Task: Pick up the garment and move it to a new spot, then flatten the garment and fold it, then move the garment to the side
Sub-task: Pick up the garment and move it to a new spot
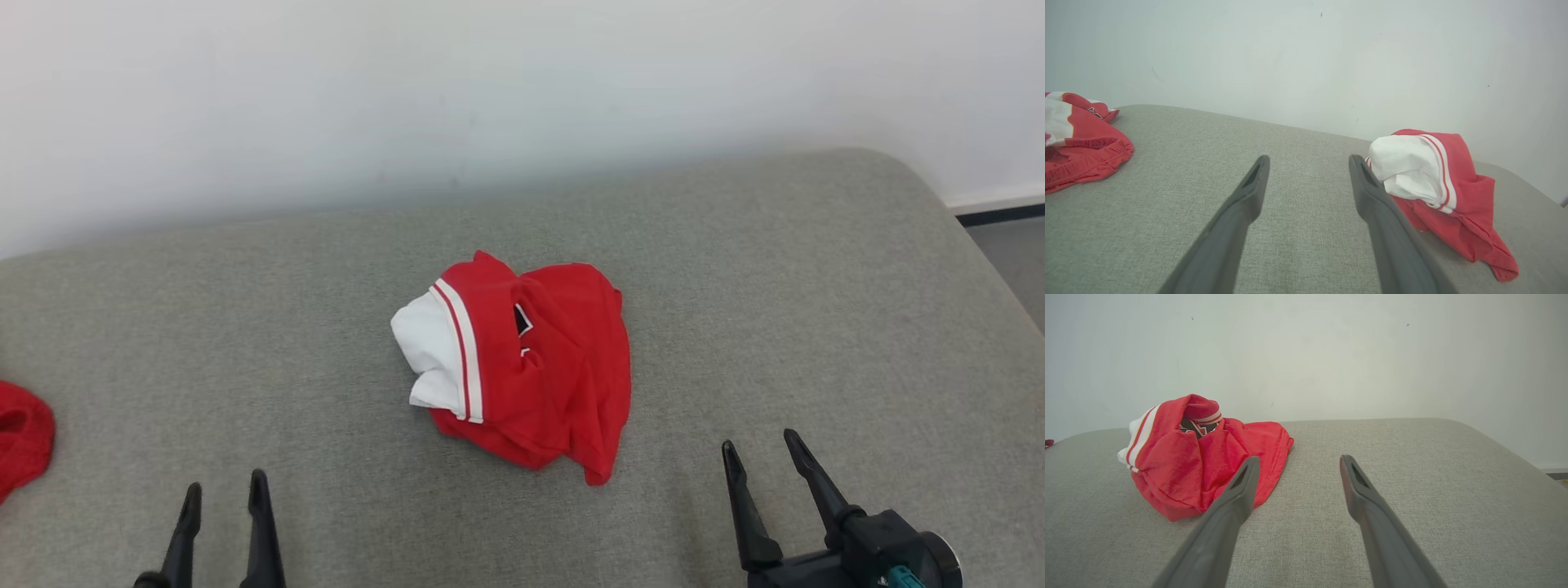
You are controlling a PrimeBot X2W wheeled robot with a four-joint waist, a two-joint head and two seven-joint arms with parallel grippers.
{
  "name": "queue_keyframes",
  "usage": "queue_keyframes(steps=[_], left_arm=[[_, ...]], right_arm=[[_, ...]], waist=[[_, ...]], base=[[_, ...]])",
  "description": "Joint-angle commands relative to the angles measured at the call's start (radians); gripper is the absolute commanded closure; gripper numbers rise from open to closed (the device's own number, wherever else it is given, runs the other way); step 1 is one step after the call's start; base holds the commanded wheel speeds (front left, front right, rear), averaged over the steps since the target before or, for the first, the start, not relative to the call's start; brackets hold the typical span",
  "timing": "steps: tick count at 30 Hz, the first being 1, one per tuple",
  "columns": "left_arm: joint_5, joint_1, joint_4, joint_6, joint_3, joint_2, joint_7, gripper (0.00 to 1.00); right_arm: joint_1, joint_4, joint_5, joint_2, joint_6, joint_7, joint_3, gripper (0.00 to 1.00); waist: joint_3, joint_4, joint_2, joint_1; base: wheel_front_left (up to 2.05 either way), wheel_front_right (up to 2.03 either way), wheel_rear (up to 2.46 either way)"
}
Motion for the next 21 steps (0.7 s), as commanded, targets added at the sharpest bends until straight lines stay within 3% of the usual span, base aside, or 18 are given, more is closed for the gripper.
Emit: queue_keyframes(steps=[1,10,21], left_arm=[[0.015,0.023,-0.016,-0.008,0.016,-0.009,-0.003,0.0],[0.066,0.126,-0.044,-0.055,0.112,-0.034,-0.003,0.0],[0.094,0.153,-0.017,-0.073,0.073,-0.035,-0.003,0.0]], right_arm=[[0.014,0.004,-0.007,-0.002,-0.002,0.0,-0.007,0.0],[0.07,0.026,-0.026,-0.002,-0.002,0.0,-0.049,0.0],[0.084,0.036,-0.006,-0.002,-0.002,0.0,-0.051,0.0]], waist=[[-0.017,0.025,0.0,0.0001],[-0.044,0.07,0.0,0.0001],[-0.052,0.102,0.0,0.0001]], base=[[0.0,0.0,0.0],[0.0,0.0,0.0],[0.0,0.0,0.0]])
